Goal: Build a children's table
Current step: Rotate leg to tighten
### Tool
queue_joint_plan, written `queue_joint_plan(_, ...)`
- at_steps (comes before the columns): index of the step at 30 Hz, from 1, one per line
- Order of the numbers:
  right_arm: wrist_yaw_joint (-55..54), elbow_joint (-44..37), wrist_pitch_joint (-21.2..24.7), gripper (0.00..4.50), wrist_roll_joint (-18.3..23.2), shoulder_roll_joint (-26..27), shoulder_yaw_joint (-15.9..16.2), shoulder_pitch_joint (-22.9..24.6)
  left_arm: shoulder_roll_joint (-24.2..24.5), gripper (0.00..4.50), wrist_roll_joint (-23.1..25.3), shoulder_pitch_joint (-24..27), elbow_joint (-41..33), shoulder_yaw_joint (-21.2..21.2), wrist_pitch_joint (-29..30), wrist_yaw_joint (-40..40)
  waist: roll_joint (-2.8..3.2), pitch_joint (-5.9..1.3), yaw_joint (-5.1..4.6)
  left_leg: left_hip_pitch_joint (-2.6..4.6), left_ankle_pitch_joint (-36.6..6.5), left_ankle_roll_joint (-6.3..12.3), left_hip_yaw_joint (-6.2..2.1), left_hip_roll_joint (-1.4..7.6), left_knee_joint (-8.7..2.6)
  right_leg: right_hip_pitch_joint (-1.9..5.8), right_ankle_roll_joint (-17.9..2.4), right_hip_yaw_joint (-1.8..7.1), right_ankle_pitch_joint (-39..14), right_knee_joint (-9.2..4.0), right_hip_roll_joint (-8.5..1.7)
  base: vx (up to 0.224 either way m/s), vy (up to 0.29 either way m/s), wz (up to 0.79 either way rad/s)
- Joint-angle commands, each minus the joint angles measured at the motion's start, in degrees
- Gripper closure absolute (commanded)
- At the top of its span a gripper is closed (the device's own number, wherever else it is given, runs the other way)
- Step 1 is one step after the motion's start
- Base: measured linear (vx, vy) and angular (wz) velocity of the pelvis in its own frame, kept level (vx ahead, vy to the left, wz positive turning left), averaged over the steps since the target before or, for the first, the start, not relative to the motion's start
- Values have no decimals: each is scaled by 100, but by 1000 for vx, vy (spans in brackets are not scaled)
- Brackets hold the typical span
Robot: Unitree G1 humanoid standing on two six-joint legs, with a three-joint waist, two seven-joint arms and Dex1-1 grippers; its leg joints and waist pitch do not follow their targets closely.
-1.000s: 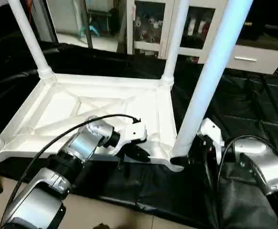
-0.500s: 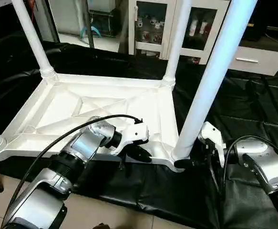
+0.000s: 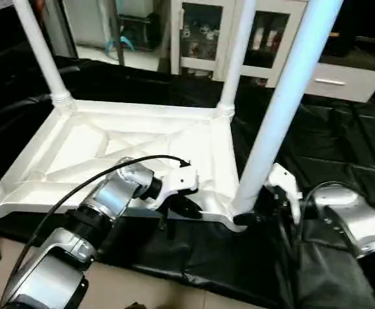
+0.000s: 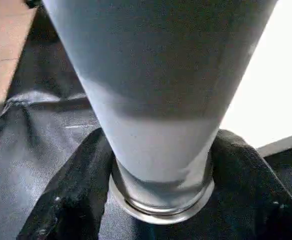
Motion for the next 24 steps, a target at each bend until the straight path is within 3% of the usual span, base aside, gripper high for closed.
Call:
queue_joint_plan(1, -1180, 334, 162, 192, -78, 558, -241, -100, -479, 450, 184, -106, 622, 62, 122, 912, -1, -208, -52, 68, -2039, 30, -44, 107, -461, 126, -1111, 139, -2130, -517, -245, 0, 0, 0)
queue_joint_plan(2, -1308, 362, 188, 192, -72, 617, -289, -109, -536, 450, 173, -142, 692, 111, 134, 1029, -20, -188, -79, 137, -2424, -109, -71, 73, -456, 88, -920, 103, -2850, -593, -255, 0, 0, 0)
queue_joint_plan(3, -1988, 456, 387, 192, -59, 926, -505, -148, -796, 450, 171, -340, 1060, 325, 157, 1698, -26, -202, -98, 162, -2549, -166, -100, 81, -458, 83, -825, 96, -3090, -609, -271, -59, 13, -7)
queue_joint_plan(4, -2140, 471, 436, 192, -65, 992, -545, -156, -846, 450, 179, -385, 1136, 364, 163, 1848, -36, -209, -122, 154, -2543, -187, -115, 67, -461, 89, -738, 91, -3203, -624, -269, -59, 13, -7)
queue_joint_plan(5, -2372, 500, 480, 192, -105, 1088, -588, -165, -920, 450, 184, -450, 1238, 430, 283, 2082, -47, -241, -155, 99, -2425, -185, -163, 72, -499, 148, -603, 66, -3188, -638, -287, -51, 24, -11)
queue_joint_plan(8, -2866, 603, 538, 193, -227, 1307, -653, -179, -1083, 450, 188, -593, 1459, 575, 403, 2623, -28, -244, -176, 84, -2356, -131, -170, 83, -523, 143, -689, 75, -2759, -631, -265, 0, 0, 0)
queue_joint_plan(10, -3658, 814, 494, 193, -466, 1630, -713, -233, -1306, 450, 133, -765, 1716, 764, 426, 3209, -27, -248, -202, 79, -2277, -118, -145, 69, -522, 136, -848, 84, -2336, -610, -244, 0, 0, 0)
queue_joint_plan(11, -4219, 1019, 446, 193, -532, 1840, -837, -324, -1399, 450, 165, -857, 1862, 802, 328, 3534, -27, -248, -202, 79, -2277, -118, -145, 69, -522, 136, -848, 84, -2336, -610, -244, 0, 0, 0)
queue_joint_plan(13, -5972, 1570, 257, 193, -631, 2403, -1394, -645, -1645, 450, 381, -1123, 2342, 892, -58, 4314, 1, -256, -240, 90, -2242, -173, -131, 45, -513, 91, -876, 106, -2267, -611, -244, 0, 0, 0)
queue_joint_plan(14, -6309, 1680, 213, 193, -622, 2509, -1508, -725, -1697, 450, 411, -1172, 2413, 888, -133, 4424, 0, -272, -251, 100, -2226, -224, -142, 46, -517, 93, -871, 105, -2254, -609, -253, 0, 0, 0)
queue_joint_plan(15, -6466, 1736, 188, 193, -622, 2558, -1556, -766, -1722, 450, 426, -1195, 2446, 885, -170, 4477, -17, -319, -251, 66, -1904, -208, -139, 50, -508, 152, -905, 113, -1764, -556, -246, 0, 0, 0)
queue_joint_plan(16, -6704, 1886, 84, 193, -678, 2626, -1559, -864, -1770, 450, 458, -1238, 2495, 865, -264, 4587, -17, -319, -251, 66, -1904, -208, -139, 50, -508, 152, -905, 113, -1764, -556, -246, 0, 0, 0)
queue_joint_plan(17, -6913, 2042, -62, 193, -776, 2680, -1509, -967, -1816, 450, 495, -1279, 2541, 830, -342, 4660, -3, -321, -240, 67, -1686, -129, -105, 56, -482, 139, -1021, 126, -1264, -525, -225, 0, 0, 0)
queue_joint_plan(20, -7089, 2147, -250, 194, -816, 2780, -1530, -1089, -1859, 450, 529, -1309, 2581, 773, -409, 4645, -44, -390, -230, 11, -1104, 104, -76, 36, -413, 208, -1201, 125, -442, -416, -221, 64, -8, 2)
queue_joint_plan(21, -7094, 2164, -386, 194, -766, 2819, -1606, -1157, -1860, 450, 553, -1301, 2572, 723, -464, 4559, -39, -425, -194, -27, -365, 346, -56, 19, -339, 234, -1370, 126, 652, -295, -198, 63, -19, -1)
queue_joint_plan(24, -7120, 2209, -720, 194, -762, 2872, -1728, -1284, -1872, 450, 635, -1335, 2748, 617, -769, 4368, -13, -428, -148, -21, -26, 624, -31, 6, -300, 238, -1550, 120, 1213, -251, -199, 21, -6, 0)
